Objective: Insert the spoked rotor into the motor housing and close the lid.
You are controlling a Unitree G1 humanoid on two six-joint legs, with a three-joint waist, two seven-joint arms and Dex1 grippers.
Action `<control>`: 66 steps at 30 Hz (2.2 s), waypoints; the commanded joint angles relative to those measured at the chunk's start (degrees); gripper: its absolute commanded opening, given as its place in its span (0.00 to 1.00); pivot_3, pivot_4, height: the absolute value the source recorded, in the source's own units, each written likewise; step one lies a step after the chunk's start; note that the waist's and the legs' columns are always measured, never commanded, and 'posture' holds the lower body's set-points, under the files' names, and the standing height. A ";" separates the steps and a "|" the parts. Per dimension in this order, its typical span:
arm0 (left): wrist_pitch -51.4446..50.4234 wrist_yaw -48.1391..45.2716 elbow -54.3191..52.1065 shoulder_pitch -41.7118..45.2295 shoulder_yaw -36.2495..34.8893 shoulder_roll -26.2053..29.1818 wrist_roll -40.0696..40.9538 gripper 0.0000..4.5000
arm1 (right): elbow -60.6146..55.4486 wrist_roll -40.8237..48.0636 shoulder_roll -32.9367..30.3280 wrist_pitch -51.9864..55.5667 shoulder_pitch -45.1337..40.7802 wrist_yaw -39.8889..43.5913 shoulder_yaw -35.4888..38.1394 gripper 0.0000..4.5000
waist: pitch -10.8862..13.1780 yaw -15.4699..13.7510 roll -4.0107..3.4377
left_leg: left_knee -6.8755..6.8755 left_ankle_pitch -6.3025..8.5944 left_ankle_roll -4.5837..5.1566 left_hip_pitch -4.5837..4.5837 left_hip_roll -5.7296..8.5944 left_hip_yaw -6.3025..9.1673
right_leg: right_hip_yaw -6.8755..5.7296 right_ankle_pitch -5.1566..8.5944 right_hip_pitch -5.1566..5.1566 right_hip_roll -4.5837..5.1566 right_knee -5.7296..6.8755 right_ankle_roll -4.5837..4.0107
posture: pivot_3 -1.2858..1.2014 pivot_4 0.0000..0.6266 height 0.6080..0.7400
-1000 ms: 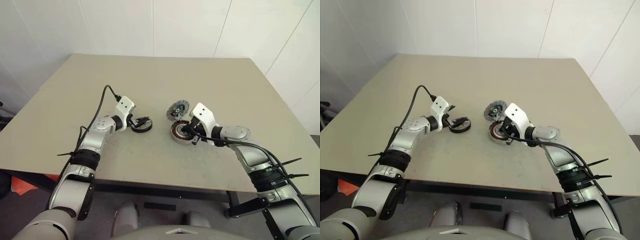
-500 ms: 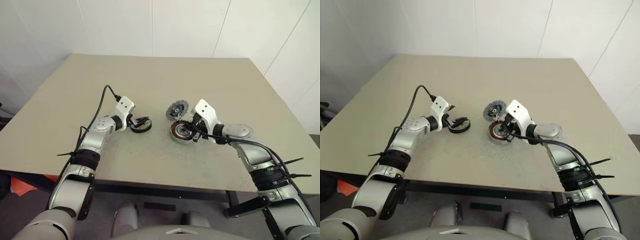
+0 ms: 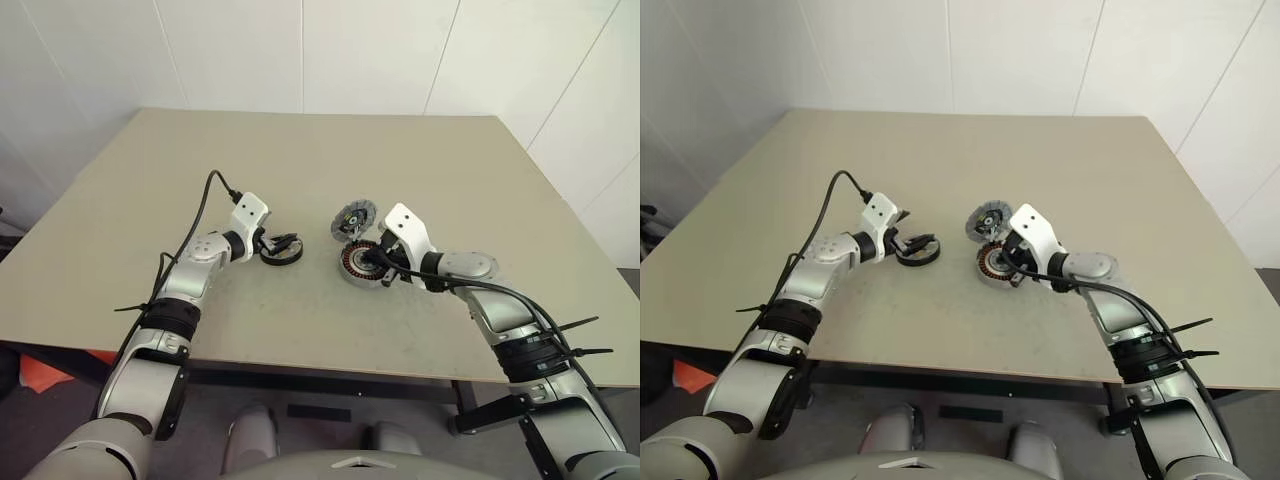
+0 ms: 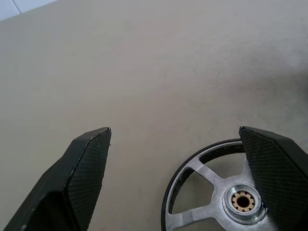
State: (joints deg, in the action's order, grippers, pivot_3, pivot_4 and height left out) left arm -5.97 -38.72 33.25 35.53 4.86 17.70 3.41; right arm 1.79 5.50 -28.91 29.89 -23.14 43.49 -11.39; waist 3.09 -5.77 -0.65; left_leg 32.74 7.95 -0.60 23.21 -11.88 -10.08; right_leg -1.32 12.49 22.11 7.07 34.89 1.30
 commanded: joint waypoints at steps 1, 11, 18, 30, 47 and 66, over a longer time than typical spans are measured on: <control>1.06 0.06 -0.64 1.47 -0.61 0.62 -0.13 1.00 | -0.77 -0.06 0.27 -0.71 -0.55 -0.85 0.95 0.01 | 0.00 -0.02 0.00 | 0.00 0.00 0.00 0.00 -0.01 0.00 | 0.00 0.00 0.00 0.00 -0.01 0.00 | 0.52 0.00 1.00; 1.38 0.04 -0.06 1.83 -0.66 0.64 -0.11 1.00 | -5.57 2.39 -1.71 0.64 -2.88 0.12 4.46 0.01 | 0.00 -0.08 0.00 | -0.01 0.00 0.00 0.01 0.00 0.00 | 0.01 0.00 0.01 0.00 -0.01 0.00 | 0.52 0.00 1.00; 1.41 -0.02 -0.22 1.76 -0.57 0.61 -0.12 1.00 | -7.55 2.04 -1.98 1.12 -0.21 0.13 3.71 0.01 | 0.00 -0.10 0.00 | -0.02 0.00 0.00 0.01 -0.01 0.00 | 0.01 0.00 0.00 0.00 -0.02 0.00 | 0.52 0.00 1.00; 1.21 -0.09 -0.79 1.72 -0.69 0.92 -0.08 1.00 | -6.11 1.47 0.22 -0.33 3.30 -2.40 3.19 0.01 | 0.00 -0.02 0.00 | -0.04 0.00 -0.01 0.00 0.00 0.00 | 0.01 0.00 0.02 0.00 -0.03 0.01 | 0.52 0.00 1.00; 1.02 -0.18 -0.94 1.50 -0.84 1.10 0.07 1.00 | -7.55 1.70 -0.49 1.30 3.66 -1.39 1.93 0.01 | 0.00 -0.10 -0.01 | -0.06 0.00 -0.01 0.02 -0.01 0.00 | 0.02 0.00 0.03 -0.01 -0.04 0.00 | 0.52 0.00 1.00; -18.02 -2.91 -11.08 -1.08 -5.93 3.89 8.66 1.00 | -9.95 2.06 -2.57 2.04 -0.37 -4.47 6.25 0.01 | 0.01 0.09 -0.01 | -0.15 -0.03 -0.05 0.08 -0.03 -0.01 | 0.01 0.01 0.15 -0.04 -0.05 0.00 | 0.52 0.00 1.00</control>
State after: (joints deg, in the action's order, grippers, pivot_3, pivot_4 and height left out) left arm -19.66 -41.07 26.08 34.01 1.38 19.98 9.95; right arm -5.92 6.98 -31.02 31.94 -22.69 39.14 -6.67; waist 3.10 -5.69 -0.66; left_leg 32.59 7.92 -0.66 23.29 -11.91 -10.09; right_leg -1.31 12.50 22.27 7.03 34.85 1.30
